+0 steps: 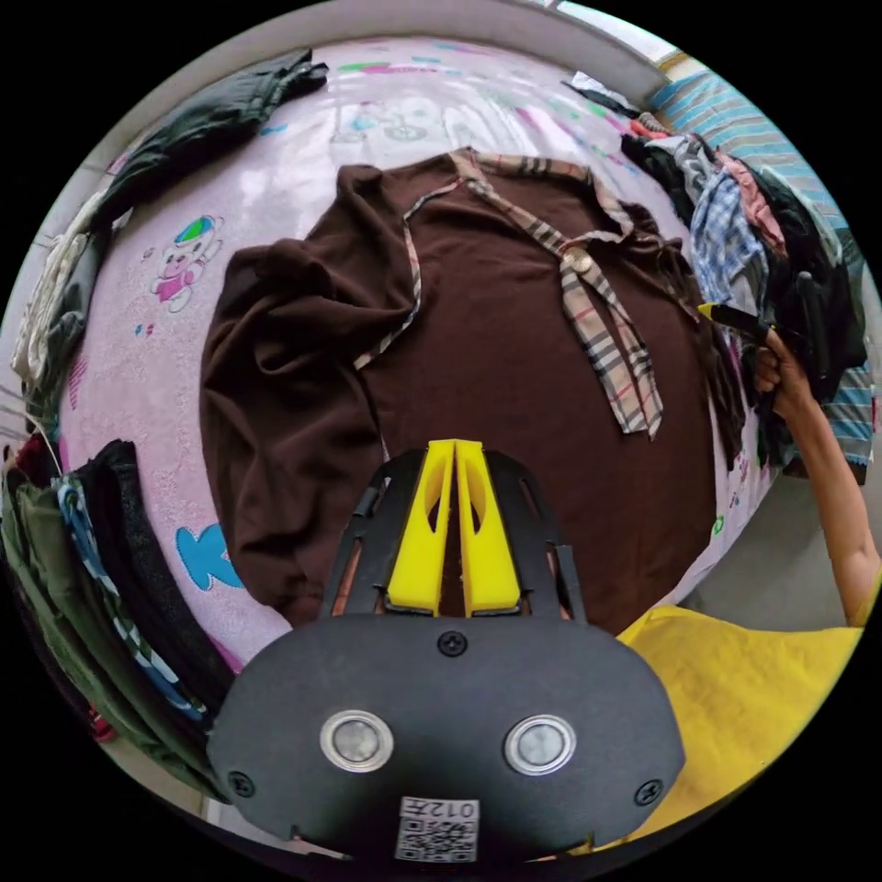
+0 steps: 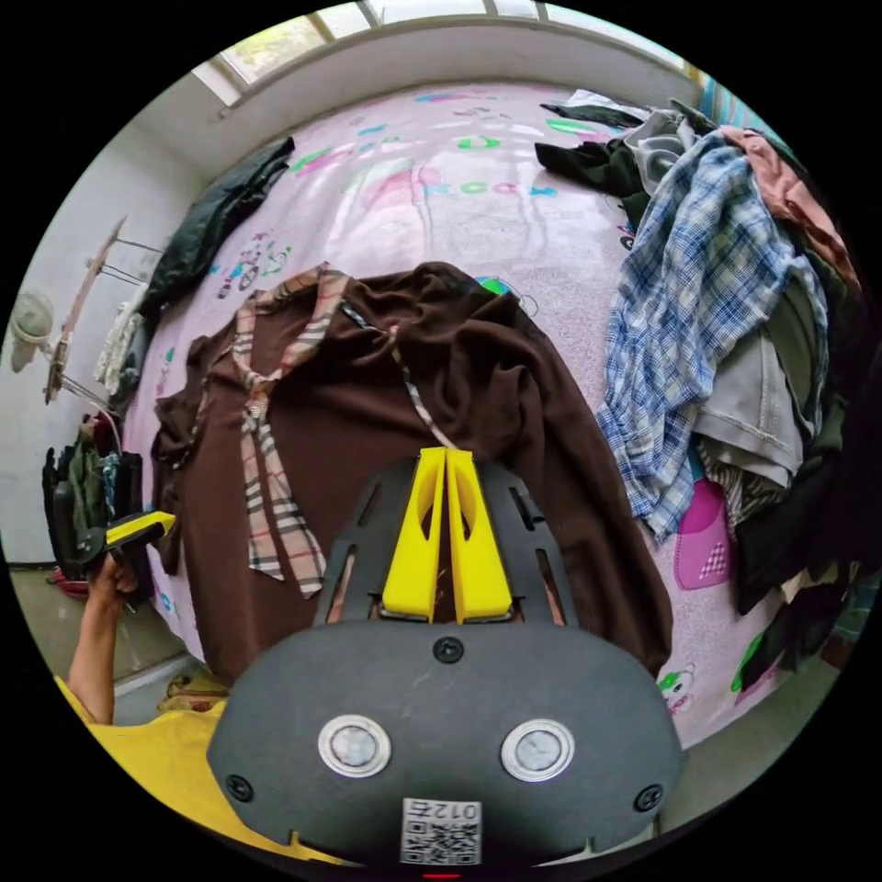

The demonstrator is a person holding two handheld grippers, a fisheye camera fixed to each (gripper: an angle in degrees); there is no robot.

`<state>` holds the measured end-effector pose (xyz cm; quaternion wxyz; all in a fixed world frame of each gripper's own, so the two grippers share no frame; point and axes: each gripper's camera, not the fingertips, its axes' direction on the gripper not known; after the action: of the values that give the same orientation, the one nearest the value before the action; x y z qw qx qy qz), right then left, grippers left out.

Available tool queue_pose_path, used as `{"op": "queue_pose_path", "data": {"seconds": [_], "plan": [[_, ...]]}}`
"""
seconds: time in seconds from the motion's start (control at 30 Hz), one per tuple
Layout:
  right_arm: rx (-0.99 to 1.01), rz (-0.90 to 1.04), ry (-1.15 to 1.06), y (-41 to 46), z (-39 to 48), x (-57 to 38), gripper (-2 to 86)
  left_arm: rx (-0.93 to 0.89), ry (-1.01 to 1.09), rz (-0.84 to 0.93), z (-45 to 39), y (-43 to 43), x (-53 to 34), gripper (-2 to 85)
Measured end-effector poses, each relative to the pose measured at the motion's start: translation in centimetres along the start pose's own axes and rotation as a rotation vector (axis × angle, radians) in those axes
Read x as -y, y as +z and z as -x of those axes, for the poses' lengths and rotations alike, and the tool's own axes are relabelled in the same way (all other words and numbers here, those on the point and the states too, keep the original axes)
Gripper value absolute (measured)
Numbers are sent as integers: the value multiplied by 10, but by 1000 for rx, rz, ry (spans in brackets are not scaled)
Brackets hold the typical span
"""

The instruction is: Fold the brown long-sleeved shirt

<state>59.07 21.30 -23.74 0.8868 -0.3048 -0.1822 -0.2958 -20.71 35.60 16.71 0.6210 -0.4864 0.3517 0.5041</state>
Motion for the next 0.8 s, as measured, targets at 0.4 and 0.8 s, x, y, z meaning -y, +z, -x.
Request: {"op": "queue_pose_path", "data": {"seconds": [0.4,0.8], "plan": [[206,120,-207,-20,121,-103,0,149,-340,-37,113,-47,-158,51],[54,94,-389,-51,216,-48,21,130,-292,19,148,-57,-157,3]]}}
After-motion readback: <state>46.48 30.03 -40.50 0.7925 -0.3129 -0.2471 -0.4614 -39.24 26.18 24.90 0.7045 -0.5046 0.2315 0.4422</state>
